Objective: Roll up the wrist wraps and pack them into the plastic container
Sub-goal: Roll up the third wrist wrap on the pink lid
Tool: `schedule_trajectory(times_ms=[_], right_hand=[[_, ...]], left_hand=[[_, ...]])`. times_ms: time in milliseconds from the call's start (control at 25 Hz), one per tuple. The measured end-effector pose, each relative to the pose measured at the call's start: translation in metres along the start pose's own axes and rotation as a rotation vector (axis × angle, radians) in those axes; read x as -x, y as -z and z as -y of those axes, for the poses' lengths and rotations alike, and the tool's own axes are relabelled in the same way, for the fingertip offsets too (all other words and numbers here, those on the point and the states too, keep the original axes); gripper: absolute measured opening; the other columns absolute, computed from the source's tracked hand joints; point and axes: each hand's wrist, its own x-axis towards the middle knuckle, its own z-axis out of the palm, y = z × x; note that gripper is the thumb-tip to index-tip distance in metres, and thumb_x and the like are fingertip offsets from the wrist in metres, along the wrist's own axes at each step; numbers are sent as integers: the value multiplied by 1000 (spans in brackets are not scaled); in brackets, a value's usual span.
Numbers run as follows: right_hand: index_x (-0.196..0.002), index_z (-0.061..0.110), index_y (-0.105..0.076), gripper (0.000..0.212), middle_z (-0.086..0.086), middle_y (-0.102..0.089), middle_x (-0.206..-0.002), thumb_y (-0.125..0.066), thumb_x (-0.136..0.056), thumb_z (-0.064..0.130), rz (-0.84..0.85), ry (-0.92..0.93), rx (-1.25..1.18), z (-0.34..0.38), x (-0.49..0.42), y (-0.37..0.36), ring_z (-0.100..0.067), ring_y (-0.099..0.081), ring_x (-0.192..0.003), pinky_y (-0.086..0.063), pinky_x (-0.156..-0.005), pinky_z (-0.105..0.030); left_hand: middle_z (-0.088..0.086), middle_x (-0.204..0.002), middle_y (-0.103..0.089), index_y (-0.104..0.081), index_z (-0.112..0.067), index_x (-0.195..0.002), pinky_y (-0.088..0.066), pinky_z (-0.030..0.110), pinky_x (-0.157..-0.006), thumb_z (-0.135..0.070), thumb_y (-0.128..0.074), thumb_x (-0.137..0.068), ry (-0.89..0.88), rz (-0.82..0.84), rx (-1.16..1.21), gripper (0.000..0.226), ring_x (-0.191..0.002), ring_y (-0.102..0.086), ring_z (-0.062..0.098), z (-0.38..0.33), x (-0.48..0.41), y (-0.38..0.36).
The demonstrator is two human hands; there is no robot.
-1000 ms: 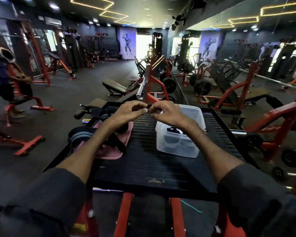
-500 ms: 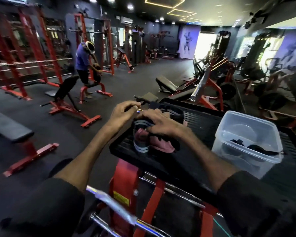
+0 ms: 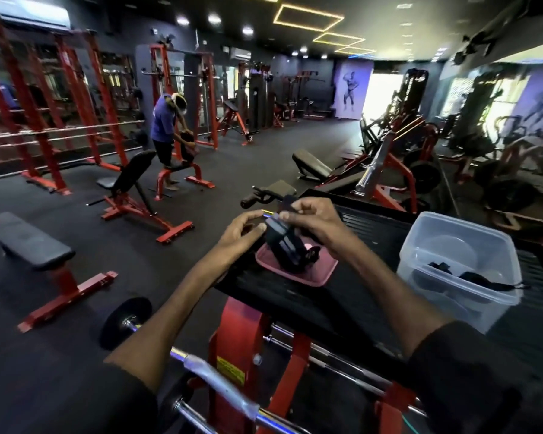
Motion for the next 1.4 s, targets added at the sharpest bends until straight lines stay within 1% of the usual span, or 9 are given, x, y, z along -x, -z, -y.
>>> schedule_trajectory(times_ms=[80, 200, 320, 480, 640, 840, 1080, 1240, 1400], right_hand=[[-80, 7, -69, 11, 4, -65, -64, -72, -90, 3, -137, 11, -249, 33, 3, 14, -2, -55, -52, -43, -51, -15], [-82, 9, -66, 13, 2, -67, -64, -67, -93, 2, -283, 73, -449, 80, 11, 37, -3, -57, -49, -47, -47, -14], [-88, 9, -65, 9, 1, -69, -68, -65, -95, 4, -366, 114, -597, 121, 26, 61, -6, -60, -51, -50, -48, -16], [-92, 9, -65, 4, 0, -70, -73, -68, -94, 7, -395, 135, -552, 160, 49, 83, -7, -61, -55, -49, -51, -18], [-93, 12, -69, 2, 0, -75, -81, -71, -93, 12, -448, 202, -429, 178, 68, 112, -9, -63, -61, -47, -57, -19], [-86, 7, -68, 9, -1, -72, -79, -72, -92, 11, -506, 148, -318, 133, 75, 116, -4, -62, -59, -46, -54, -16], [-80, 12, -69, 15, 0, -69, -65, -80, -85, 21, -615, -480, -619, -5, 86, 67, -9, -60, -47, -50, -45, -20], [-96, 11, -68, 13, -2, -72, -72, -76, -87, 17, -668, -566, -707, -40, 75, 53, -13, -66, -53, -57, -50, -26], [-98, 2, -70, 13, -6, -73, -77, -75, -88, 8, -734, -508, -719, -52, 71, 49, -16, -68, -59, -58, -54, -23]], left_hand=[[-8, -126, -62, -55, -19, -130, -44, 0, -78, -25, -41, -108, 13, 27, 132, 27, -111, -60, -8, -31, -8, -15], [-11, -122, -64, -52, -26, -130, -47, 18, -95, -38, -38, -108, -39, 149, 338, 29, -106, -61, -12, -58, -32, -32], [-11, -111, -68, -55, -18, -123, -47, 21, -93, -16, -60, -100, -159, 201, 264, 24, -102, -63, -6, -68, -49, -56], [3, -107, -70, -61, -4, -123, -53, 18, -84, -7, -63, -97, -231, 226, 241, 27, -89, -68, 1, -86, -38, -96], [6, -96, -70, -72, -24, -107, -54, 30, -86, -18, -71, -92, -263, 409, 290, 16, -88, -67, 19, -109, -23, -96], [-12, -56, -52, -69, -19, -62, -32, 11, -49, -8, -74, -86, -137, 647, 128, 27, -53, -46, 3, -99, -6, -94], [-16, -83, -73, -70, -15, -97, -49, 20, -78, -24, -71, -91, 96, 934, -137, 11, -77, -66, -3, -3, -4, -101], [-8, -102, -74, -67, -16, -111, -51, 31, -90, -18, -69, -93, 144, 761, 0, 18, -94, -69, 1, 15, -20, -85], [-4, -137, -56, -51, -32, -136, -57, 44, -88, -41, -78, -82, 195, 535, 236, 60, -123, -59, 8, 16, -34, -77]])
